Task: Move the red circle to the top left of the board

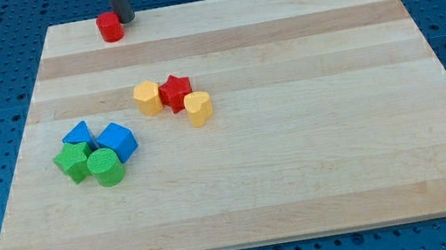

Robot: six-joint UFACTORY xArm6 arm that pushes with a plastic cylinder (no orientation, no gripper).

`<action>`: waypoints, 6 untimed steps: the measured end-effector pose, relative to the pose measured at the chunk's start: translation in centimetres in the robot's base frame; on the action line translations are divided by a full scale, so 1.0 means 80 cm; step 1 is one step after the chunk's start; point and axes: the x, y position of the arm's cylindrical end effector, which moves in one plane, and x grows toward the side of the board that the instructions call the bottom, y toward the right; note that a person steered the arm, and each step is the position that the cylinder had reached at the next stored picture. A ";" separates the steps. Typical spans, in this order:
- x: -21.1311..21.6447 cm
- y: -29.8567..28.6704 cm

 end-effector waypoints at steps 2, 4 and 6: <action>-0.006 0.034; 0.017 0.072; 0.052 0.045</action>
